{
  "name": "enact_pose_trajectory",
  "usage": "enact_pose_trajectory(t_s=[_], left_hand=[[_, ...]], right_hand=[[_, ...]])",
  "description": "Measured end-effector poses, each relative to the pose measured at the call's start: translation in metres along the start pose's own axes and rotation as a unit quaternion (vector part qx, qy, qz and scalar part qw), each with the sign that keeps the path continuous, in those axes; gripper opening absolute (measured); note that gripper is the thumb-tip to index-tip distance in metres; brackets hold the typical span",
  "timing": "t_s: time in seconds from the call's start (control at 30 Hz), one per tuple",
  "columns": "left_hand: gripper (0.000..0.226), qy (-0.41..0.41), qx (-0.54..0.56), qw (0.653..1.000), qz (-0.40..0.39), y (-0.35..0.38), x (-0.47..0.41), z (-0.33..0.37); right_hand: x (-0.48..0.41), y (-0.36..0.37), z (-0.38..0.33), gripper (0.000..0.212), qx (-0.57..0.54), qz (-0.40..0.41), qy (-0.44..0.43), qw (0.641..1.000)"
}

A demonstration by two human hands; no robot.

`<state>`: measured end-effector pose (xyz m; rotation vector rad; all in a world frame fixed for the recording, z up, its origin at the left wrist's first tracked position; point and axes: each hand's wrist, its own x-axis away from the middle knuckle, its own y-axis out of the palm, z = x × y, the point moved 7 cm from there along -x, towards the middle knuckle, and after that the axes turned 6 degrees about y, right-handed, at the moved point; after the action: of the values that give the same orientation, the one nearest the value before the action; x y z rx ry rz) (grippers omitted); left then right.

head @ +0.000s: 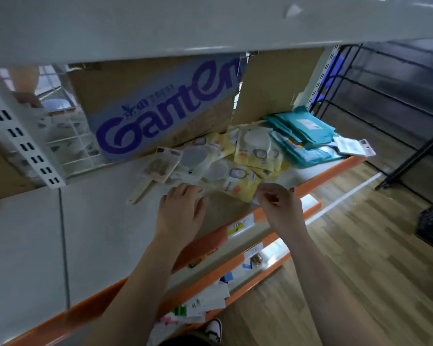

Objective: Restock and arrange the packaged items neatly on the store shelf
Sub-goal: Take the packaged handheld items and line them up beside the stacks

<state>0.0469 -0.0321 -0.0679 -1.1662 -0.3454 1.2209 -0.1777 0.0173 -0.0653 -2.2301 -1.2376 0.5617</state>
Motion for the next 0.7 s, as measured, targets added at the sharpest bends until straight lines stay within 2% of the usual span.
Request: enact_pose_trajectory(t_s=[0.27,0.5,0.7], left_hand=[[0.027,0.008,-0.023,1.000,0.010,0.022,-0.073,0.015],[0.029,-0.054,-0.046,0.997,0.005,0.043,-0.090,0.017],[0.033,-0.124,-0.080,0.989,0.002,0.055,-0.089,0.028]], right_hand=[[-0.105,-0.015,0.017,0.021,0.076,0.015,-0.048,0.996],[-0.199,0.003,0.027,0.029,0.143,-0.016,-0.065,0.987],[-0.251,0.032,0.034,0.053,0.278,-0.064,-0.030,0.958]])
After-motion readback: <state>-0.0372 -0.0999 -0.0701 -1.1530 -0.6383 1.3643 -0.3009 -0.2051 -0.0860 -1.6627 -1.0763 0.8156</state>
